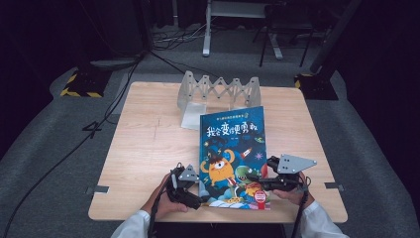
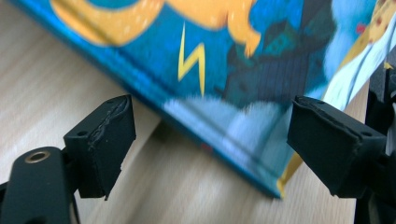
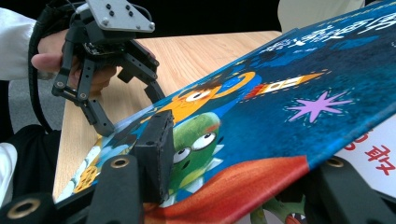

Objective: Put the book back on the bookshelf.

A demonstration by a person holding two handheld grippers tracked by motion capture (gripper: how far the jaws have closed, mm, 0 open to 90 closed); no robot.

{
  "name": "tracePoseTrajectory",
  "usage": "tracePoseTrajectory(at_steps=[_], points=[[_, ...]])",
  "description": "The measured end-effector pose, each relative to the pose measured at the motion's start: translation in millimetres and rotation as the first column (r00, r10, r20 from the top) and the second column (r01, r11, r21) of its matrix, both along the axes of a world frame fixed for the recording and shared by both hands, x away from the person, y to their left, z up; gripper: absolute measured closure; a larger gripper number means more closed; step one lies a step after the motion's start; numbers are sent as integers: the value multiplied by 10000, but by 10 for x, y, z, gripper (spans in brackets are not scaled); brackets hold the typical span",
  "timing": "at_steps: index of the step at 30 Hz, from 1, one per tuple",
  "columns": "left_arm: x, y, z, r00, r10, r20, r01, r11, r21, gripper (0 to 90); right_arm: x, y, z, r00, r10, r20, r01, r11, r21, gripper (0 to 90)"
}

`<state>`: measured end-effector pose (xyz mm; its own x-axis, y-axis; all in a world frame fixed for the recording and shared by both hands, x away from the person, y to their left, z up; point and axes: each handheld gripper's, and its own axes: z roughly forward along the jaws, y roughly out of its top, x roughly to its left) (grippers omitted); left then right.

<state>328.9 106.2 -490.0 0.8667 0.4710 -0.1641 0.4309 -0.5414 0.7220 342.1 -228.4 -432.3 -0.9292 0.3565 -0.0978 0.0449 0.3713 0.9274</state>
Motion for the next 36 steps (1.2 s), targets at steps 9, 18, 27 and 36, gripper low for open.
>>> tracePoseTrajectory(at_steps=[9,18,27,36], points=[[285,15,15,9953,128,-964,-283,9865,-1614,141,-35,18,30,9990,176,411,-175,9998,-26,492],[353,67,87,9971,345,-683,-473,9795,-1959,210,-39,0,38,9975,240,664,-240,9997,-13,502],[211,175,220,9959,755,495,-637,9762,-2072,335,-45,-77,54,9981,288,547,-281,9995,-140,543],[314,47,199,9995,228,239,-170,9759,-2176,274,-185,-93,62,9956,595,719,-595,9982,-16,590]])
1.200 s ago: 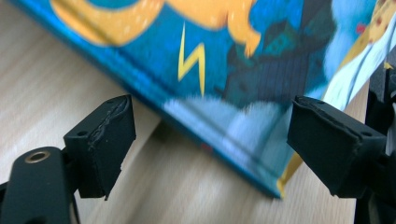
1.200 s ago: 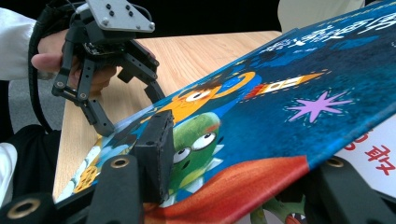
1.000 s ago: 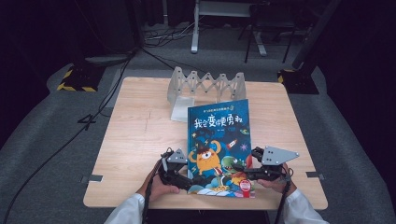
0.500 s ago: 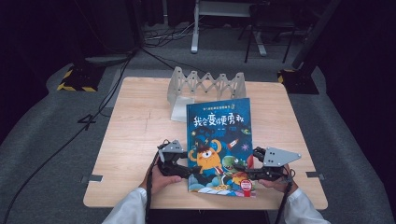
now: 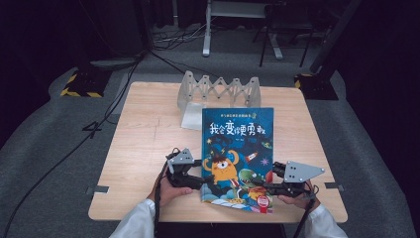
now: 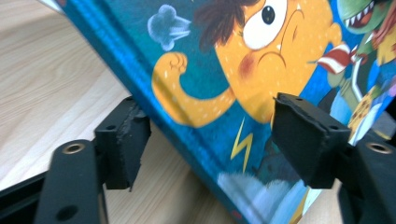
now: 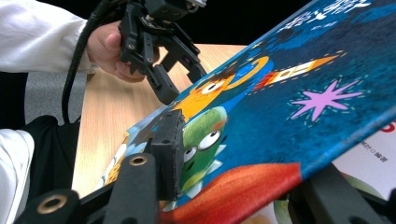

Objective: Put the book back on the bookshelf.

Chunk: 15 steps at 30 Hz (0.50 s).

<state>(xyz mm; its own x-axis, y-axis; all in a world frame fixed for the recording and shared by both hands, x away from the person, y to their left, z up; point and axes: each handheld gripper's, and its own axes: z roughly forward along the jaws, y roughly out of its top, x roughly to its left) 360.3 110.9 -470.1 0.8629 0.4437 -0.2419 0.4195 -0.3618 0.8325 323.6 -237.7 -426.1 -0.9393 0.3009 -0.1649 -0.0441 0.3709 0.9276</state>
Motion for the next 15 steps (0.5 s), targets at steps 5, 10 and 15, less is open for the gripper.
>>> tracePoseTrajectory(at_steps=[5,10,15], points=[[80,-106,15,9989,-416,-238,413,9991,-114,176,-37,20,13,9997,100,226,-99,9999,-30,590],[151,-124,29,9960,-764,-468,727,9944,-763,175,-26,33,8,9994,244,229,-244,9997,3,590],[141,-59,82,9994,-322,-139,307,9949,-961,211,6,60,-1,9994,248,232,-247,9997,-35,592]])
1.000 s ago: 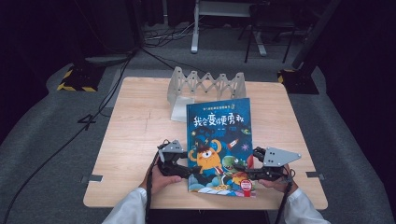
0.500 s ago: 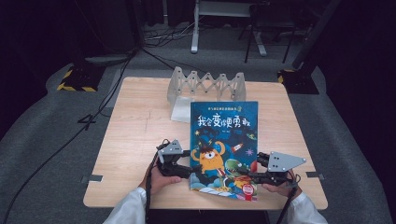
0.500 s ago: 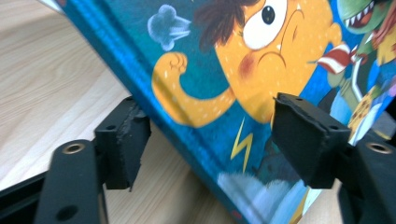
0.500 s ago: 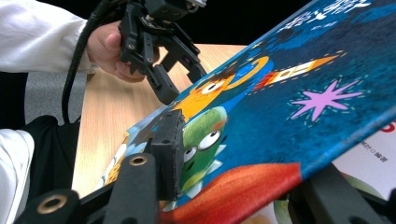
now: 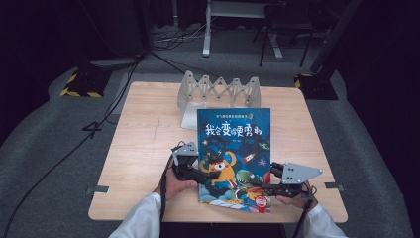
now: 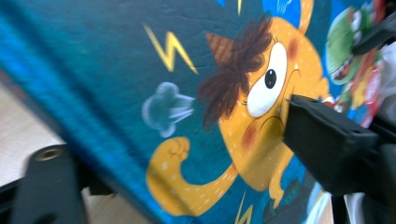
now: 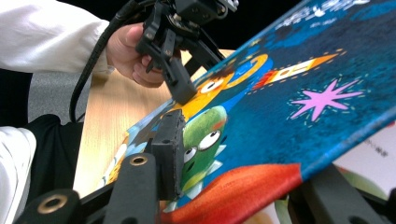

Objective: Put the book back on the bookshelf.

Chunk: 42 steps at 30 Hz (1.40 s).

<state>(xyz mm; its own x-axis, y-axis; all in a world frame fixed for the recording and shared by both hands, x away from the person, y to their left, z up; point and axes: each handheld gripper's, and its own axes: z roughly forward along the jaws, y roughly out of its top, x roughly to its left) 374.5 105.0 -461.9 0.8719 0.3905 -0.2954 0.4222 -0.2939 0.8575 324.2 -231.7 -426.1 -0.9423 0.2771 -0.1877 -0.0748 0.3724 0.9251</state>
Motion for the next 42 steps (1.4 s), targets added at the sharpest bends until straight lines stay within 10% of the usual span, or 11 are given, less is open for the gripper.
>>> tracePoseTrajectory(at_steps=[5,16,27,42], points=[[-124,116,125,9938,513,984,-477,9981,-382,410,65,-45,-42,9988,-437,-213,436,9990,-15,596],[-394,139,275,9641,328,2633,-414,9988,274,594,183,-109,-122,9881,-1280,-856,1277,9918,-91,539],[-550,85,308,9480,-204,3176,115,9995,299,723,195,-183,-195,9764,-2016,-779,1994,9793,-344,527],[-621,33,294,9475,-492,3159,463,9988,165,804,86,-446,-203,9617,-2632,-765,2623,9648,-219,520]])
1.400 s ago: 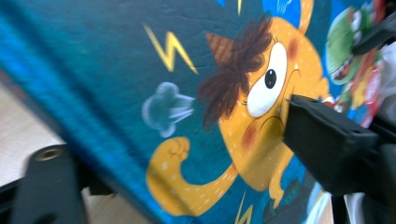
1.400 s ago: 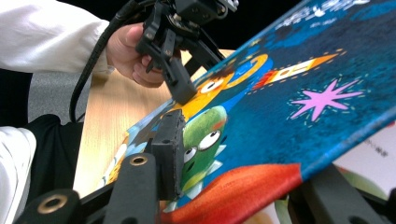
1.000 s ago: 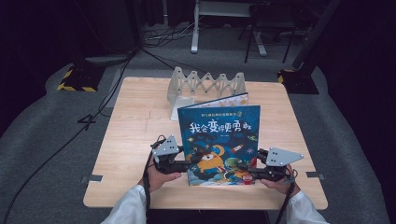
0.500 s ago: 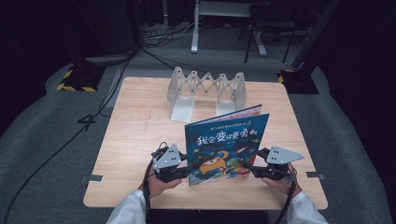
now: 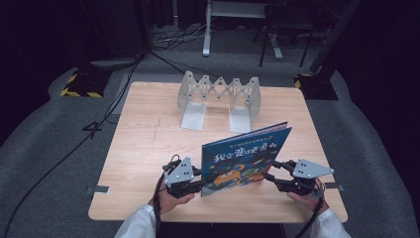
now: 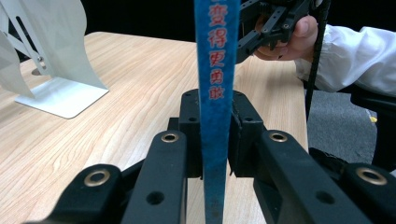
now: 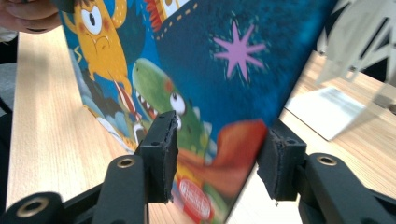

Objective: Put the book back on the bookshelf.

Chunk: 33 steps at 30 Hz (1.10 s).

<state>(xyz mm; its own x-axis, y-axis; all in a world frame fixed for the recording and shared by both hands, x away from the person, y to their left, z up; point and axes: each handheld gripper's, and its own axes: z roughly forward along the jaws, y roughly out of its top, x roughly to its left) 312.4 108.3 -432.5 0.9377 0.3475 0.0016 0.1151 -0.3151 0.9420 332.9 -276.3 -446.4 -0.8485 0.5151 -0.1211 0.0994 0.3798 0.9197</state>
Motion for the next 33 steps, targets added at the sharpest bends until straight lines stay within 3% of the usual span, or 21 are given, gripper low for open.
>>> tracePoseTrajectory(at_steps=[7,11,14,17,19,25,33], points=[[-34,-44,-3,9997,-151,186,150,9999,54,824,32,-58,44,9984,-555,60,551,9973,483,456],[-40,-75,-13,9997,-161,198,161,9999,-19,825,93,-5,73,9966,-806,-146,815,9941,713,385],[-34,-80,-21,9995,-135,301,137,9999,-58,825,112,46,65,9970,-748,-181,758,9953,605,381],[-30,-90,-34,9994,-98,339,104,9998,-179,824,131,160,19,9988,-439,-224,441,9990,99,374],[-16,-89,-41,9996,4,272,5,9995,-311,821,125,208,1,9978,-657,-36,657,9978,-33,369],[-21,-126,64,9978,123,649,-89,9986,-530,795,132,188,-8,9981,-610,-99,610,9981,42,386],[-14,-178,92,9963,150,849,-86,9971,-758,782,136,172,-29,9985,-541,-129,543,9984,175,392]])
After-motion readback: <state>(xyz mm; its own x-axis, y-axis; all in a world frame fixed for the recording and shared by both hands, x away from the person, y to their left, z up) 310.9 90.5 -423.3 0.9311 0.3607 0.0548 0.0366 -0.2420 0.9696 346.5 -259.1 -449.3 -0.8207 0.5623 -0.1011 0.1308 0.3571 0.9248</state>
